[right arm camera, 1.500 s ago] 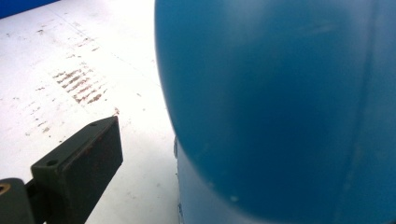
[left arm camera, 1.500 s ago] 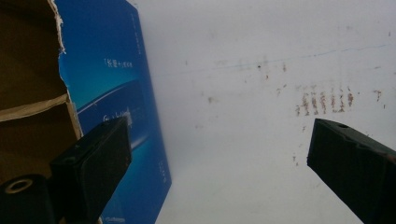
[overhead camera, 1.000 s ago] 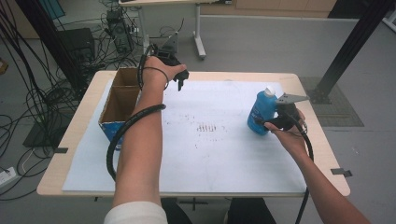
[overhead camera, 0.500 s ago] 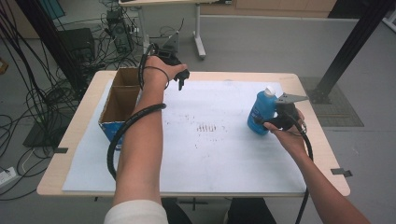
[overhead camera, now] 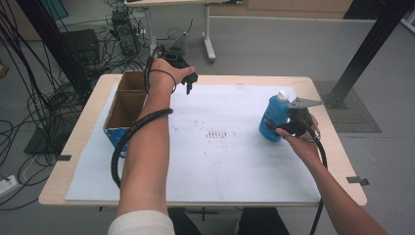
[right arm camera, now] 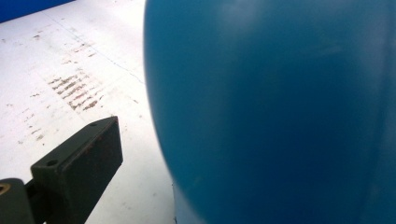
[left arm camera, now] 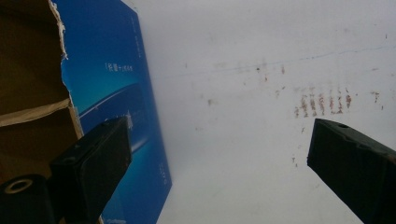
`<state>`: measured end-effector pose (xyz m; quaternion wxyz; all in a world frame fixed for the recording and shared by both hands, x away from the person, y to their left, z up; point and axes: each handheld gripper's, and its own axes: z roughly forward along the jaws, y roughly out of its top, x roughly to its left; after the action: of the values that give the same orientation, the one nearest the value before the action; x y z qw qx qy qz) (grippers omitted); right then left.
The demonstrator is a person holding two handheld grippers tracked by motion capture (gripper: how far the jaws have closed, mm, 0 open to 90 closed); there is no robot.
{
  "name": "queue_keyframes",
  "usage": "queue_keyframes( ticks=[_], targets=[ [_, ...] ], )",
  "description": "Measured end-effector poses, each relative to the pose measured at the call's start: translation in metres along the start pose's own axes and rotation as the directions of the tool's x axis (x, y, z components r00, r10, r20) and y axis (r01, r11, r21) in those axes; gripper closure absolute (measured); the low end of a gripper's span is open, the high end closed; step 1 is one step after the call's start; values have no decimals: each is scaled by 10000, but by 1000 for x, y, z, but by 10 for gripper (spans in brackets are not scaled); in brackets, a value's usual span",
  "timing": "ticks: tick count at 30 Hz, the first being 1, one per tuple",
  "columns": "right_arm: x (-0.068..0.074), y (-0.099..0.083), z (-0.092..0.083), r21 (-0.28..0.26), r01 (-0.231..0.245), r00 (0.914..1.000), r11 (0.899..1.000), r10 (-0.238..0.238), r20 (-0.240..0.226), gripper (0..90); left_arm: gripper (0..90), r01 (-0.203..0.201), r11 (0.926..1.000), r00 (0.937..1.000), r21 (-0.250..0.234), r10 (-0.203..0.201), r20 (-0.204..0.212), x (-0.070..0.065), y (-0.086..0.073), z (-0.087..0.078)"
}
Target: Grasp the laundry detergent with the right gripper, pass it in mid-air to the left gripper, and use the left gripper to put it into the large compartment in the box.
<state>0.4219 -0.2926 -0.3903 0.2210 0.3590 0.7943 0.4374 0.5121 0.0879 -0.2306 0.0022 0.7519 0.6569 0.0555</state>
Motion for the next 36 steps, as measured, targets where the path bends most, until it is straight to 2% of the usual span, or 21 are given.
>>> queue_keyframes(
  ticks=[36],
  targets=[
    [-1,0,3,-15,-42,10000,10000,42,35,32,69,-31,10000,10000,-22,30,-52,-1,2,-3]
  ],
)
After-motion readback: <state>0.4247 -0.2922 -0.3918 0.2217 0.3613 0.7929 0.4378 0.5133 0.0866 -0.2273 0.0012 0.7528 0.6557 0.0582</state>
